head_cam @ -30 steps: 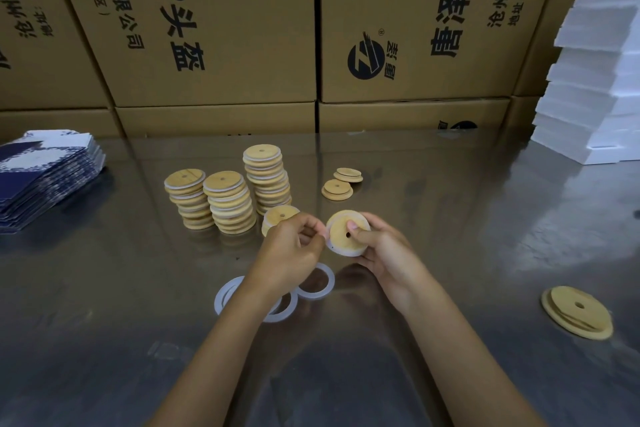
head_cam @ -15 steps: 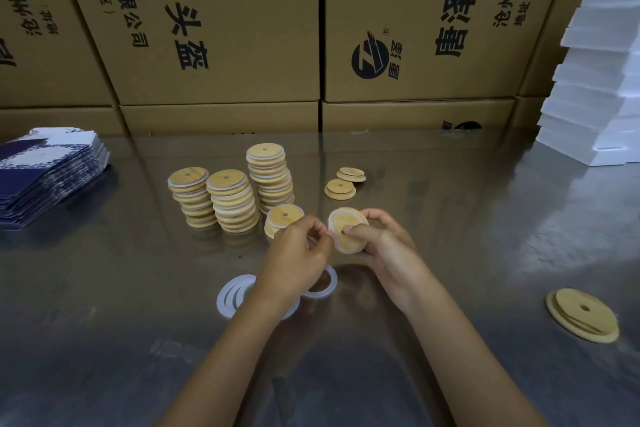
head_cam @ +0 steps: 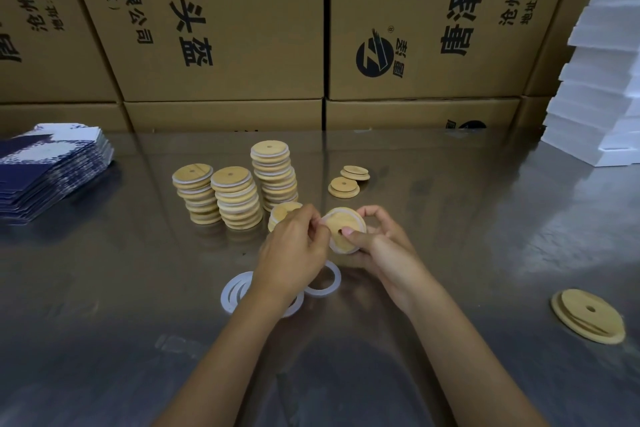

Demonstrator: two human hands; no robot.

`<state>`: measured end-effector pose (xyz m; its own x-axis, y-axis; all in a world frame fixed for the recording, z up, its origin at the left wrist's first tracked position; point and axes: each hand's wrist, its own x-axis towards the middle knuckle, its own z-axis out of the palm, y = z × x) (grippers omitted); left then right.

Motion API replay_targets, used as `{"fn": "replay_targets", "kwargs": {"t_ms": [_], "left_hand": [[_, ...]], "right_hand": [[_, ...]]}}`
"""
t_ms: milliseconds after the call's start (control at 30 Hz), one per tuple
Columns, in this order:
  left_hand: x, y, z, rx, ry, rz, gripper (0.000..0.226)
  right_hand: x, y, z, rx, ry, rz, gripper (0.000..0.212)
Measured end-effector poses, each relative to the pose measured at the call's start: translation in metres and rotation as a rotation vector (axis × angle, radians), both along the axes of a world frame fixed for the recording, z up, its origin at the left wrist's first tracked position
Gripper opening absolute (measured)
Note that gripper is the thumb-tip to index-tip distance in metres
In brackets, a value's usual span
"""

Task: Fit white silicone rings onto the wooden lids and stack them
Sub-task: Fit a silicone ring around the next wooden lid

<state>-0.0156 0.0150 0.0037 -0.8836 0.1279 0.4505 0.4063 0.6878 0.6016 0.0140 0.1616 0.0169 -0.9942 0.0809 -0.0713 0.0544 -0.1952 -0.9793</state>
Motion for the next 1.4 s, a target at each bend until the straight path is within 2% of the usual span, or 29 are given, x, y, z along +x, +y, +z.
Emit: {"fn": "replay_targets", "kwargs": {"t_ms": [233,533,867,967,1100,1233,1400], "left_hand": [[-0.003,-0.003,0.004,0.038,-0.025,-0.003,0.015],[0.003,0.001,0.006,0.021,-0.095,-0.146,0.011],[0.012,0.012,0.008,0.229,-0.265,-0.199,0.018],[0.015,0.014,0.01,0.217,-0.264,-0.183,0.02],[0.017,0.013,0.012,0.178,-0.218,-0.163,0.027],[0.017,0.01,0.012,0.162,-0.205,-0.177,0.025],[0.014,0.011,0.012,0.196,-0.232,-0.153,0.027]], "right_hand": [[-0.002,0.007,0.001,-0.035,0.046,0.051,0.023],[-0.004,0.014,-0.001,-0.231,-0.017,-0.017,0.022],[-0.007,0.013,0.0,-0.44,0.056,-0.013,0.028],[-0.006,0.01,0.0,-0.409,0.071,-0.019,0.03],[-0.003,0.006,0.0,-0.222,0.06,-0.043,0.03],[-0.001,0.005,-0.001,-0.063,0.044,-0.051,0.025],[-0.002,0.009,-0.001,-0.105,0.023,-0.028,0.022]]}}
